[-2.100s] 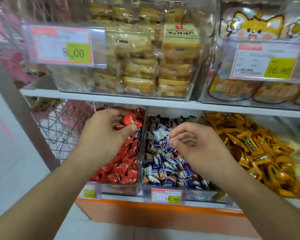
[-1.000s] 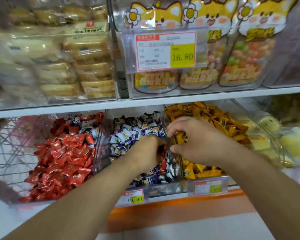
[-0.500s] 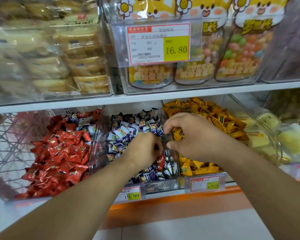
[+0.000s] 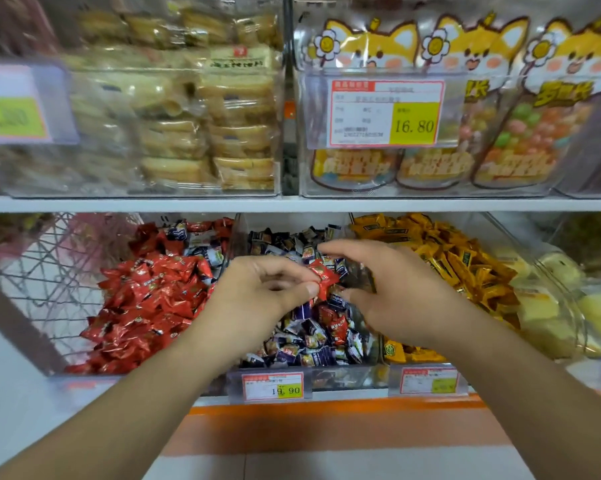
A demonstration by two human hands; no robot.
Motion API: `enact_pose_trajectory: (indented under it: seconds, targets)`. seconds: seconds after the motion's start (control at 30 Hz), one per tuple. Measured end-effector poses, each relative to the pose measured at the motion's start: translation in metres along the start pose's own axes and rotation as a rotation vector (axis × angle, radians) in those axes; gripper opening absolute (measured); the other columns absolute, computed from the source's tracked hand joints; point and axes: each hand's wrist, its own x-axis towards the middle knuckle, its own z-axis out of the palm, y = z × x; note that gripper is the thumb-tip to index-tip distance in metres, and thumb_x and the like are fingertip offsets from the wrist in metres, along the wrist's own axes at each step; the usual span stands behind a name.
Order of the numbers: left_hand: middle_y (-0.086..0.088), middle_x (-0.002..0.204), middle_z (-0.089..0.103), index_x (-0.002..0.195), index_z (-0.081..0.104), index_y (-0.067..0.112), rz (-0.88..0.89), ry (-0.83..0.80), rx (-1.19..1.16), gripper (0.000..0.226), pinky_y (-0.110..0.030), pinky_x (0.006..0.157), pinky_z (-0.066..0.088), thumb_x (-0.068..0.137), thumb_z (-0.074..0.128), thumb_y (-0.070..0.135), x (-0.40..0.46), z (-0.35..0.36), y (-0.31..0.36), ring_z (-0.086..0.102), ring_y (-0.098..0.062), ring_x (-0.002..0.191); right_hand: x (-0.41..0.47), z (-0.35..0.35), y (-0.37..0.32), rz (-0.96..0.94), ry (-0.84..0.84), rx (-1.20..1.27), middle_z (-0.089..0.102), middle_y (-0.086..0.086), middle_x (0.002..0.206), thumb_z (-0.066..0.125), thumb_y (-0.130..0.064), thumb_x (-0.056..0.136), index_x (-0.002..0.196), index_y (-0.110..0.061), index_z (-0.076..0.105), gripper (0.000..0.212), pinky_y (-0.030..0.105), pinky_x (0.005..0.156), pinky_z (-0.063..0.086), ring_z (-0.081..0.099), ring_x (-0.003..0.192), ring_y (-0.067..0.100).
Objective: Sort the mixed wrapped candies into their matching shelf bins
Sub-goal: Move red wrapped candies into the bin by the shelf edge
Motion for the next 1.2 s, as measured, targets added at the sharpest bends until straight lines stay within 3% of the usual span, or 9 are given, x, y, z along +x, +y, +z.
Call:
enact_pose_trajectory:
  seconds: [0.07, 0.17, 0.37, 0.5, 0.7, 0.83, 1.0, 1.1, 1.2]
  targets:
    - [0.002, 0.086, 0.078, 0.086, 0.082, 0.024, 0.001, 0.004, -0.044, 0.008, -0.028, 0.090, 0.056, 0.085, 0.082, 0.016, -0.011, -0.010, 0.004, 0.074, -0.015, 0.088, 0.001, 0.007, -0.011, -0.029, -0.024, 0.065, 0.062, -0.029, 0.125, 0.071, -0.023, 0.099, 0.143, -0.051, 0.052, 0.055, 0.006, 0.083, 0.046, 0.054, 0.092, -0.020]
    - [0.003, 0.084, 0.078, 0.084, 0.082, 0.025, 0.025, 0.015, -0.043, 0.010, -0.024, 0.086, 0.057, 0.085, 0.082, 0.015, -0.022, -0.023, 0.003, 0.074, -0.013, 0.086, 0.004, 0.021, -0.021, -0.078, 0.041, 0.101, 0.069, -0.027, 0.113, 0.074, -0.027, 0.096, 0.124, -0.044, 0.067, 0.033, 0.024, 0.098, 0.052, 0.058, 0.108, -0.012]
    - [0.005, 0.085, 0.078, 0.085, 0.082, 0.023, 0.045, 0.091, -0.041, 0.006, -0.022, 0.086, 0.058, 0.086, 0.081, 0.016, -0.025, -0.042, -0.005, 0.074, -0.012, 0.086, 0.011, 0.029, -0.031, -0.018, 0.146, 0.115, 0.067, -0.019, 0.087, 0.071, -0.037, 0.098, 0.101, -0.037, 0.073, 0.004, 0.026, 0.078, 0.054, 0.062, 0.087, 0.001]
    - [0.009, 0.084, 0.077, 0.085, 0.081, 0.024, 0.055, 0.132, 0.000, 0.005, -0.016, 0.082, 0.056, 0.087, 0.081, 0.019, -0.016, -0.038, -0.005, 0.072, -0.005, 0.084, 0.016, 0.033, -0.029, 0.033, 0.194, 0.090, 0.065, -0.019, 0.082, 0.071, -0.037, 0.098, 0.099, -0.035, 0.072, 0.003, 0.013, 0.064, 0.048, 0.062, 0.080, 0.001]
    - [0.010, 0.083, 0.077, 0.085, 0.081, 0.026, 0.066, 0.191, -0.027, 0.007, -0.014, 0.078, 0.056, 0.086, 0.082, 0.019, -0.006, -0.037, 0.000, 0.072, -0.005, 0.081, 0.017, 0.033, -0.024, 0.049, 0.204, 0.123, 0.068, -0.015, 0.073, 0.071, -0.032, 0.098, 0.090, -0.035, 0.072, 0.009, 0.024, 0.057, 0.051, 0.064, 0.065, 0.009]
    - [0.012, 0.084, 0.077, 0.086, 0.081, 0.026, 0.092, 0.205, 0.002, 0.006, -0.014, 0.079, 0.056, 0.087, 0.081, 0.021, -0.014, -0.056, 0.005, 0.072, -0.004, 0.084, 0.020, 0.038, -0.025, 0.068, 0.179, 0.080, 0.066, -0.021, 0.074, 0.071, -0.031, 0.097, 0.084, -0.032, 0.071, 0.014, 0.019, 0.054, 0.048, 0.063, 0.067, 0.007]
    - [0.017, 0.086, 0.077, 0.096, 0.080, 0.033, 0.115, 0.459, 0.383, 0.010, -0.025, 0.085, 0.057, 0.090, 0.077, 0.027, -0.007, -0.109, -0.007, 0.071, 0.001, 0.085, 0.028, 0.051, -0.042, 0.046, 0.162, 0.024, 0.065, -0.024, 0.077, 0.071, -0.034, 0.097, 0.085, -0.033, 0.071, 0.011, 0.028, 0.062, 0.055, 0.064, 0.071, 0.006]
    - [-0.001, 0.111, 0.075, 0.124, 0.072, 0.029, -0.023, 0.409, 0.649, 0.027, -0.024, 0.078, 0.050, 0.098, 0.065, 0.025, -0.007, -0.130, -0.015, 0.068, -0.020, 0.087, 0.032, 0.057, -0.054, 0.055, 0.143, 0.023, 0.066, -0.021, 0.075, 0.070, -0.035, 0.097, 0.083, -0.033, 0.070, 0.015, 0.030, 0.064, 0.057, 0.064, 0.068, 0.006]
    - [-0.004, 0.123, 0.068, 0.130, 0.066, 0.034, -0.013, 0.355, 0.734, 0.037, -0.023, 0.074, 0.044, 0.098, 0.057, 0.019, -0.011, -0.132, -0.017, 0.061, -0.022, 0.079, 0.039, 0.062, -0.066, 0.050, 0.168, 0.014, 0.066, -0.010, 0.069, 0.067, -0.033, 0.098, 0.081, -0.027, 0.069, 0.019, 0.022, 0.062, 0.054, 0.063, 0.066, 0.009]
